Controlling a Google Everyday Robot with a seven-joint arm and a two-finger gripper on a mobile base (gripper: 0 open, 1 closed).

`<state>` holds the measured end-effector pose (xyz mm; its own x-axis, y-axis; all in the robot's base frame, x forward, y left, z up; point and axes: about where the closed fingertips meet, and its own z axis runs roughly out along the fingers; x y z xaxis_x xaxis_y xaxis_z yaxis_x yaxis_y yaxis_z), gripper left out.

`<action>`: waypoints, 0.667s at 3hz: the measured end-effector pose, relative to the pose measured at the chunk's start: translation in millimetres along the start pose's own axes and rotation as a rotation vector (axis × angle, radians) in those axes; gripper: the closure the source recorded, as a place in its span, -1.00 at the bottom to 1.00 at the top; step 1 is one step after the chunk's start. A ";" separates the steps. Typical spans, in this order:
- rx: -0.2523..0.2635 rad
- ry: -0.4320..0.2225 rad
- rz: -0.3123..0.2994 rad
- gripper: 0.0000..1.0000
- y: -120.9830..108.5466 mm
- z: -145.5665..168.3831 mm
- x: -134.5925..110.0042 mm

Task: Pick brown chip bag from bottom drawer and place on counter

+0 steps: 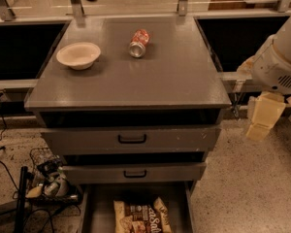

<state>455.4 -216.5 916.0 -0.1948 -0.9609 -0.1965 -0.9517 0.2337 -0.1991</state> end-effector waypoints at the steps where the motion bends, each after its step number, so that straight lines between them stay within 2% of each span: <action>1: -0.084 0.015 -0.039 -1.00 4.8 28.4 3.3; 2: -0.206 -0.014 -0.217 -1.00 28.8 40.7 -6.7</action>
Offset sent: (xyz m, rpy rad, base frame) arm -0.0290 0.0267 -0.0589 -0.0008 0.2420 0.4351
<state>439.0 -197.3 872.5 0.0205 -0.9827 -0.1842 -0.9991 -0.0135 -0.0391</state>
